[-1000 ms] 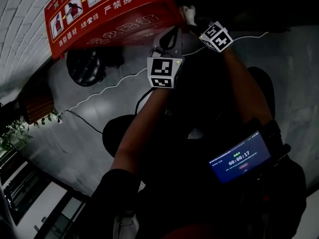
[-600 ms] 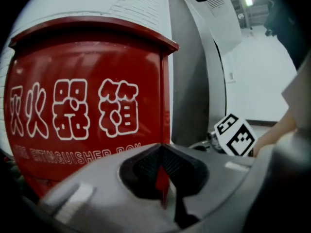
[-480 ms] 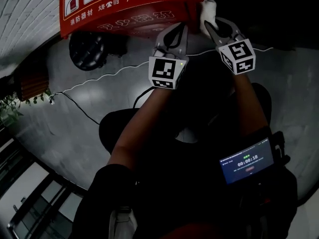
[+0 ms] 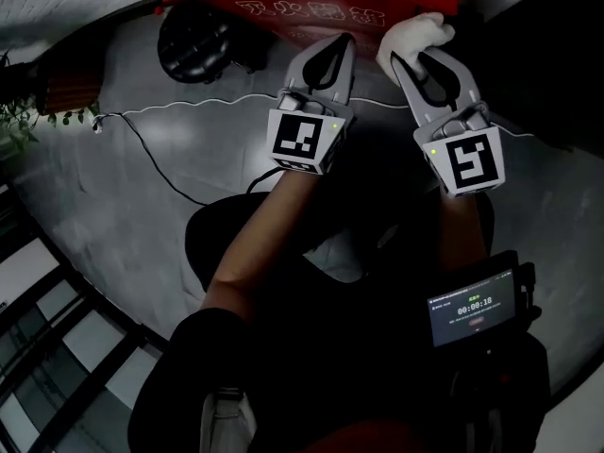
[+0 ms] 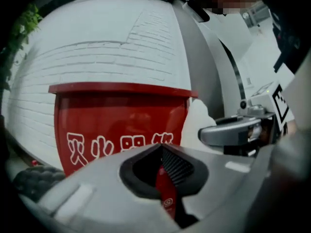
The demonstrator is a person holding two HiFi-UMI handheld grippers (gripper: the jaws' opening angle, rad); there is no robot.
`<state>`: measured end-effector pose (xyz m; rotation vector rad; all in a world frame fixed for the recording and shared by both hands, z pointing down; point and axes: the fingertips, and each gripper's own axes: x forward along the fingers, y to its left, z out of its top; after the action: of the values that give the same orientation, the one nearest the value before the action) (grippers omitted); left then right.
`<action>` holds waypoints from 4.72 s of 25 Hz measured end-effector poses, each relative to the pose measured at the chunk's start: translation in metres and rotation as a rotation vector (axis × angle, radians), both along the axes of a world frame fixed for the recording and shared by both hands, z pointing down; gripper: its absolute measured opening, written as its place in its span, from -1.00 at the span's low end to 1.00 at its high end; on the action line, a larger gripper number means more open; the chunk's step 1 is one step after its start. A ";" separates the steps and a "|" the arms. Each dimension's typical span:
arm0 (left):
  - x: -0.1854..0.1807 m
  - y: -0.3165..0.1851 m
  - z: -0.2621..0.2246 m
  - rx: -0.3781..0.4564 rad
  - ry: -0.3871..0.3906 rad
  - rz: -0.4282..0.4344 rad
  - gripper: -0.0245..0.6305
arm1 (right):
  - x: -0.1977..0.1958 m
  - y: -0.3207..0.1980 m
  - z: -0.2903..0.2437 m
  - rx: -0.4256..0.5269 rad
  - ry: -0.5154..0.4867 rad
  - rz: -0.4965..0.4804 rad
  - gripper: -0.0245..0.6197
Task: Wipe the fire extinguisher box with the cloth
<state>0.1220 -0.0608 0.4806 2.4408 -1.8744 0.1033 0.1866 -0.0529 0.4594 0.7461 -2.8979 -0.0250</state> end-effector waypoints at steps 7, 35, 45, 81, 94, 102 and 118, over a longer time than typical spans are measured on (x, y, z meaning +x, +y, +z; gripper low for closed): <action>-0.042 0.010 -0.042 0.048 -0.042 -0.026 -0.93 | -0.055 0.010 -0.029 0.032 -0.078 0.012 -0.67; -0.289 -0.034 -0.033 0.141 -0.004 0.323 -0.93 | -0.317 0.012 0.012 0.133 -0.136 0.363 -0.65; -0.339 -0.071 -0.040 0.203 0.034 0.367 -0.93 | -0.352 -0.049 0.010 0.028 -0.312 0.676 -0.65; -0.344 -0.070 -0.045 0.186 0.138 0.547 -0.93 | -0.309 -0.090 0.057 -0.483 -0.999 0.979 -0.66; -0.303 -0.072 0.014 0.030 0.180 0.624 -0.93 | -0.286 -0.084 0.092 -0.488 -0.986 1.037 -0.66; -0.309 -0.075 0.053 -0.075 0.141 0.551 -0.93 | -0.291 -0.080 0.111 -0.548 -0.983 1.015 -0.66; -0.283 -0.064 0.124 -0.310 -0.004 0.612 -0.93 | -0.291 -0.060 0.221 -0.748 -0.958 1.090 -0.66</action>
<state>-0.1606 -0.1250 0.6046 2.6716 -0.9546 0.3899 -0.1042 -0.1125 0.6803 2.3802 -2.2118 1.7663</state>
